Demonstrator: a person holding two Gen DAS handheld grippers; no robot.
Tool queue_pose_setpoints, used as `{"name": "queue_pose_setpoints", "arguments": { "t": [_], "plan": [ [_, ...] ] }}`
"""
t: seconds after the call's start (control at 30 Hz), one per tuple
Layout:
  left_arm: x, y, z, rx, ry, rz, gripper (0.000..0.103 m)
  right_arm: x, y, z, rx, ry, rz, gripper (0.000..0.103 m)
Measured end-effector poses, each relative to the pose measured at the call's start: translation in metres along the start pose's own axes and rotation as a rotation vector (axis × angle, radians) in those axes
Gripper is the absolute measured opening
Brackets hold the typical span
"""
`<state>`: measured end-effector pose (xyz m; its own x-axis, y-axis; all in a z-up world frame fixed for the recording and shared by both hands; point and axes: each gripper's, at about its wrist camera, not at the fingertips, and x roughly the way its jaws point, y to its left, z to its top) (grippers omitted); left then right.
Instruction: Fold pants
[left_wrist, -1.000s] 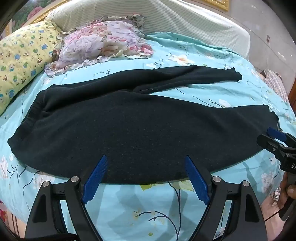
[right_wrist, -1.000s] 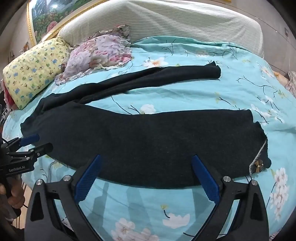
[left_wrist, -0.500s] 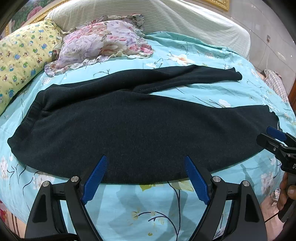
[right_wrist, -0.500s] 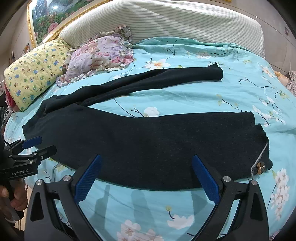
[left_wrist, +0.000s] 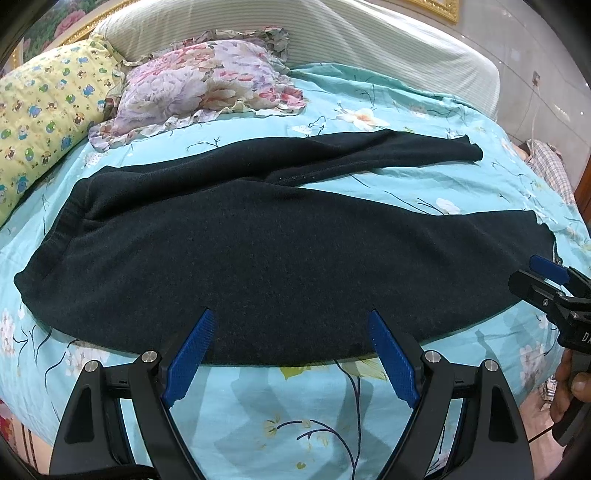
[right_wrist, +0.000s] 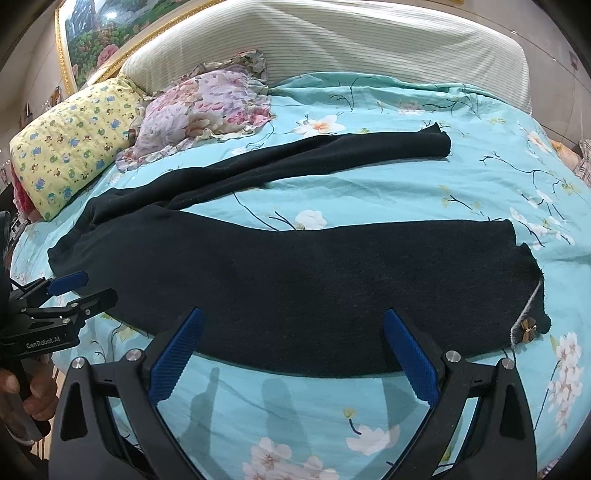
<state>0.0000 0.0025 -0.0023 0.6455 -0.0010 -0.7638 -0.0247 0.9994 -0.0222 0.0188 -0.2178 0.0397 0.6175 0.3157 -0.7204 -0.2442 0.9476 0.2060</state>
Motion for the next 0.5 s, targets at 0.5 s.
{"name": "queue_pose_setpoints", "arguments": {
  "t": [0.5],
  "plan": [
    [0.0019,-0.0032,0.0006,0.004,0.008,-0.014,0.086,-0.0009,-0.0006,0.0021,0.012,-0.001,0.003,0.098]
  ]
}}
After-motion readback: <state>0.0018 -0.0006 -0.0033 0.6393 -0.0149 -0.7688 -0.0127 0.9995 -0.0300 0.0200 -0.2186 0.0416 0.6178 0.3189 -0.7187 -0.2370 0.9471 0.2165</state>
